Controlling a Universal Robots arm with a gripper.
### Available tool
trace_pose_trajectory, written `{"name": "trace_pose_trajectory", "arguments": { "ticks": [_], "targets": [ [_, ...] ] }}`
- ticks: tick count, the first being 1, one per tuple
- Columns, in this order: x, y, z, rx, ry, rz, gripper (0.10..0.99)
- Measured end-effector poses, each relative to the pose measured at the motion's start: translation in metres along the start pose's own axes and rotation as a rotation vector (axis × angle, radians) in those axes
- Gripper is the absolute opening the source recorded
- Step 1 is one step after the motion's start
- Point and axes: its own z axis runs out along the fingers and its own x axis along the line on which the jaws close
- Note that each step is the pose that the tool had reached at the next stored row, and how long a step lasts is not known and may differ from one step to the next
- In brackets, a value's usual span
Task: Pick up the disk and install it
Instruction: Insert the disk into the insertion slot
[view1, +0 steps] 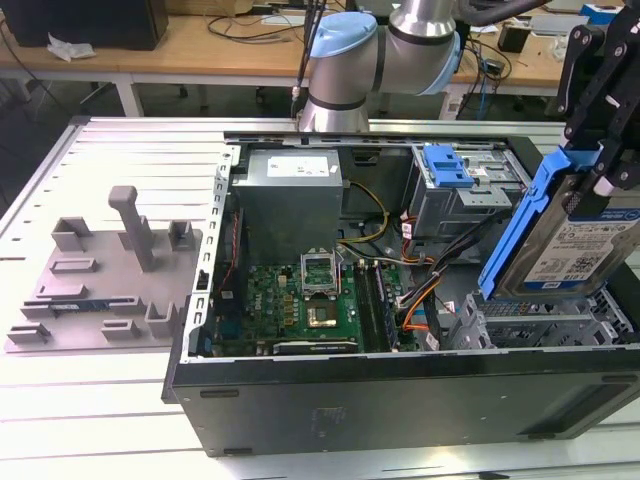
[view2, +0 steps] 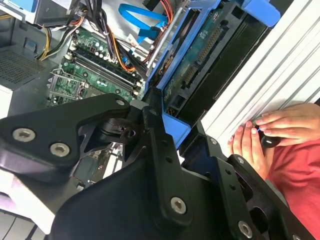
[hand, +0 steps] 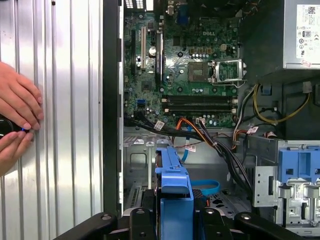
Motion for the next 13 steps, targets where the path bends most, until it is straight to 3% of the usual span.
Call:
{"name": "trace_pose_trajectory", "arguments": {
  "ticks": [13],
  "targets": [
    [0.0021,-0.0011,0.0063,0.000,0.0000,0.000,0.365]
  ]
}}
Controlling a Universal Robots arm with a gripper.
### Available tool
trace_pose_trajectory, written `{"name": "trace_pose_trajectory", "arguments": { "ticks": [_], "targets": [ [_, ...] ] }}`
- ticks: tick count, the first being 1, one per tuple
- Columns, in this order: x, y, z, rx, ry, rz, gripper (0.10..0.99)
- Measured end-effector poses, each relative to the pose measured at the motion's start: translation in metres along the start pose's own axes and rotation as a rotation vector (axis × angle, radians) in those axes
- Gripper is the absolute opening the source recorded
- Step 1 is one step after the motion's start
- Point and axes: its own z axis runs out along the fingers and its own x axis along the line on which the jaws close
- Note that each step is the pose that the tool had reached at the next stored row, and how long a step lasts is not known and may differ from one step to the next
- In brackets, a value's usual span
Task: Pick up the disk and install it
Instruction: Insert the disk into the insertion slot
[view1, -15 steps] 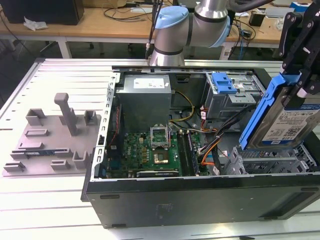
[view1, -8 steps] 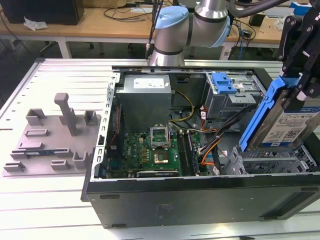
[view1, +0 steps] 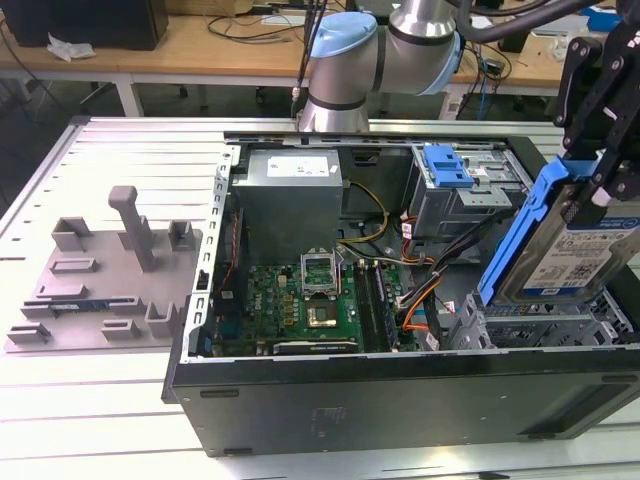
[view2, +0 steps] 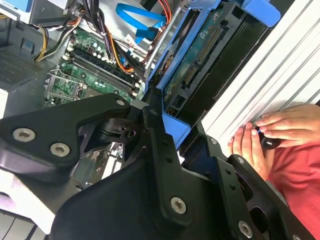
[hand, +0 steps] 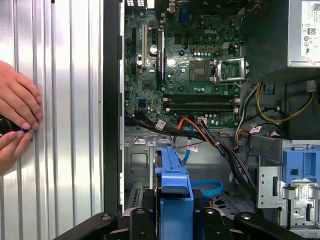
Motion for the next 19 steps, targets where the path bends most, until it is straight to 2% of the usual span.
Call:
{"name": "trace_pose_trajectory", "arguments": {
  "ticks": [15,19],
  "targets": [
    [0.0007,-0.0003,0.0071,0.000,-0.0001,0.000,0.365],
    [0.0008,-0.0005,0.0128,0.000,0.0000,0.000,0.365]
  ]
}}
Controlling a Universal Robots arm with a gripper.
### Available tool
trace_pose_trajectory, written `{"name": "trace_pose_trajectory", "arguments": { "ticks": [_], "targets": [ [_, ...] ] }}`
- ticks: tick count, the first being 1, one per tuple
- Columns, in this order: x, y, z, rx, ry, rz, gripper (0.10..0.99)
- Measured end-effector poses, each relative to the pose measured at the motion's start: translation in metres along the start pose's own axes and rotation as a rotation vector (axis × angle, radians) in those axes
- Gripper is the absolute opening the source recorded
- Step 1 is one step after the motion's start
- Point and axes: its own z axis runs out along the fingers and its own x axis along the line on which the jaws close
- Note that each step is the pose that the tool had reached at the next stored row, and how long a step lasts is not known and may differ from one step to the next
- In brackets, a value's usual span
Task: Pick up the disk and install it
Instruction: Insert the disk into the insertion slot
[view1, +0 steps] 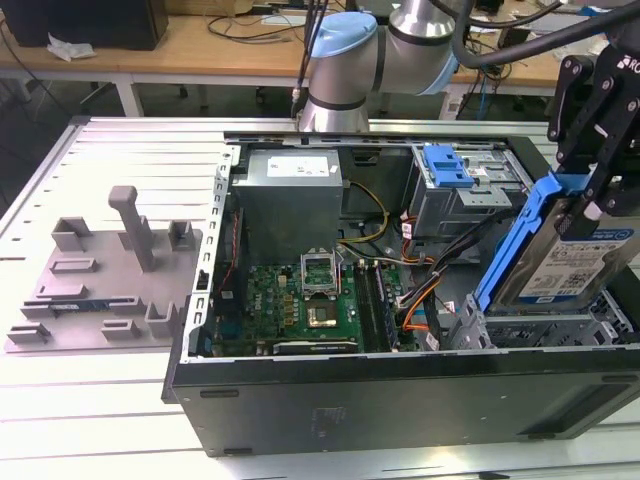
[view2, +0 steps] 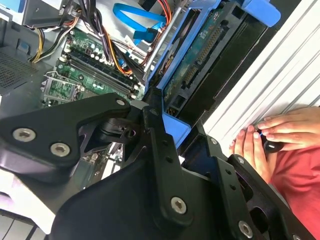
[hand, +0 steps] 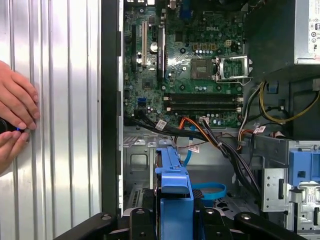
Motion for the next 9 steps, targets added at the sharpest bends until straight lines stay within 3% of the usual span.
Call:
{"name": "trace_pose_trajectory", "arguments": {
  "ticks": [9],
  "targets": [
    [0.0002,0.0001,0.0081,0.000,-0.0001,0.000,0.365]
  ]
}}
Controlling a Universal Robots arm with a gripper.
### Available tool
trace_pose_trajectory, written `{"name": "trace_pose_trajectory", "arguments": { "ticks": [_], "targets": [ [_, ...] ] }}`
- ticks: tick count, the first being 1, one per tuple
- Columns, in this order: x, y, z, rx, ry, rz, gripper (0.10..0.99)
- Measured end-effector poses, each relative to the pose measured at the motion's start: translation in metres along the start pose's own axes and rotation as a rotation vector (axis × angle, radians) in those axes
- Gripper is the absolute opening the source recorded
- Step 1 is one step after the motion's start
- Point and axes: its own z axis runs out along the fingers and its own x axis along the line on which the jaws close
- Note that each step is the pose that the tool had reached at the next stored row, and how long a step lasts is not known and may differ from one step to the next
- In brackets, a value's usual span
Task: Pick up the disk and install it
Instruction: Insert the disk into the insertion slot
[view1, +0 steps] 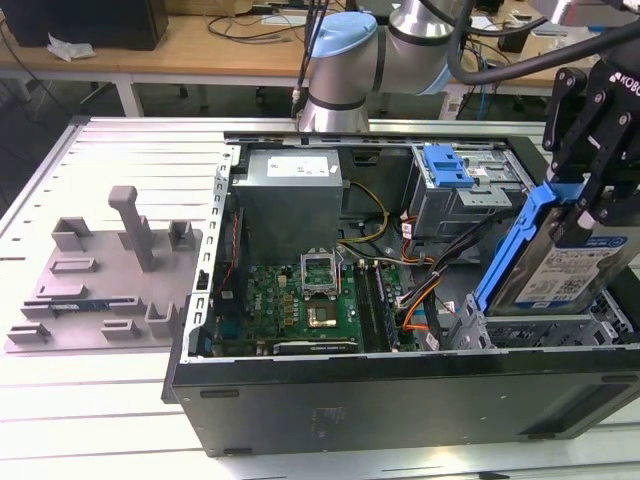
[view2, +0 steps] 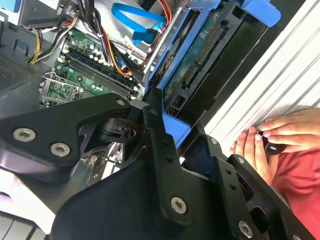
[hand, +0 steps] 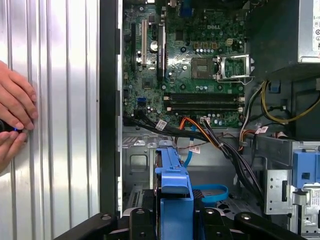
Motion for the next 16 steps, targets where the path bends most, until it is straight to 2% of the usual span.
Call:
{"name": "trace_pose_trajectory", "arguments": {
  "ticks": [16],
  "targets": [
    [0.0011,0.0001,0.0125,0.000,0.0001,0.000,0.365]
  ]
}}
